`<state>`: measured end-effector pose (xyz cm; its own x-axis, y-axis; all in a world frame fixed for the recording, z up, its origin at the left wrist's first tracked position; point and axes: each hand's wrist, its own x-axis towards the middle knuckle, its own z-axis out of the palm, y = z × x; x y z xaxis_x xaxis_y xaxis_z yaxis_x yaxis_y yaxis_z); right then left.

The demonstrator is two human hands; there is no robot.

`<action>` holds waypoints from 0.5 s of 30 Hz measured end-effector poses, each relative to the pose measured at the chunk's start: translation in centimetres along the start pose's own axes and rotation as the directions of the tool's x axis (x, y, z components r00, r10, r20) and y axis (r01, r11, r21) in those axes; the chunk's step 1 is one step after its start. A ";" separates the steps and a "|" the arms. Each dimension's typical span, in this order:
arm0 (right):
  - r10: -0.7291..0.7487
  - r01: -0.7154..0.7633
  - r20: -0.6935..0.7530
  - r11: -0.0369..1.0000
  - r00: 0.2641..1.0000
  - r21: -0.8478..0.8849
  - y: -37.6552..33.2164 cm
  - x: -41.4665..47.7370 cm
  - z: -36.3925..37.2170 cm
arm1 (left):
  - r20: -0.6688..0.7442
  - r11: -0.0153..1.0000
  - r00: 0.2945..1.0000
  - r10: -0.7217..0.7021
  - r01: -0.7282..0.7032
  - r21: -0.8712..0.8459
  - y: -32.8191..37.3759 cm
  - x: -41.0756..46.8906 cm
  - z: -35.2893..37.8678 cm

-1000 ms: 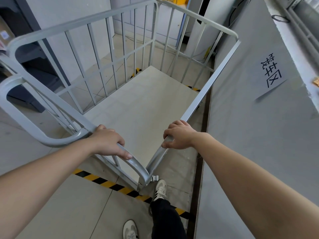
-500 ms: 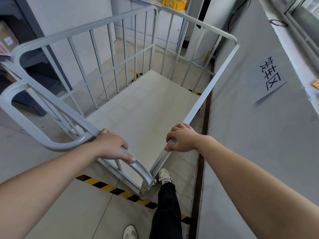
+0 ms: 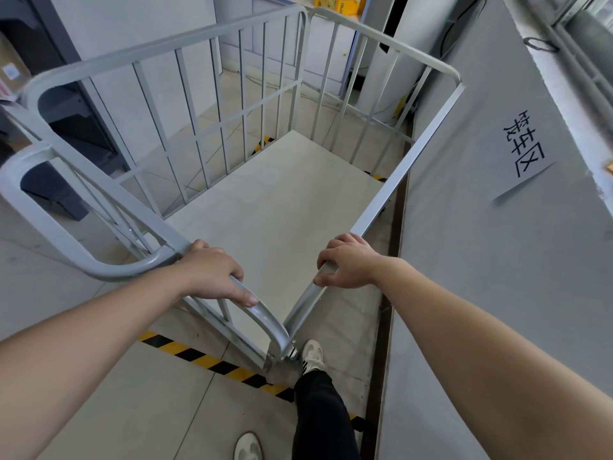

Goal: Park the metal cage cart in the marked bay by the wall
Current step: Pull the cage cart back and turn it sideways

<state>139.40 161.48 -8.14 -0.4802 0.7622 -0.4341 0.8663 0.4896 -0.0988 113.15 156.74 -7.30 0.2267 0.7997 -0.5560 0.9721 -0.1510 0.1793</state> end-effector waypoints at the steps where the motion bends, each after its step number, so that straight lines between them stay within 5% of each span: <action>1: 0.002 -0.002 0.003 1.000 1.000 0.002 0.1 0.1 0.0 | 0.001 1.000 1.000 -0.002 0.002 -0.002 0.1 0.1 -0.1; 15: -0.032 0.045 0.108 0.992 0.994 -0.115 0.1 0.3 -1.0 | 0.002 0.997 0.999 0.050 -0.050 0.051 0.1 0.7 0.0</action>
<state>139.21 162.16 -7.41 -0.4904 0.6960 -0.5245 0.8225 0.5685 -0.0147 113.39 157.27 -7.72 0.2753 0.7898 -0.5481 0.9613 -0.2205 0.1651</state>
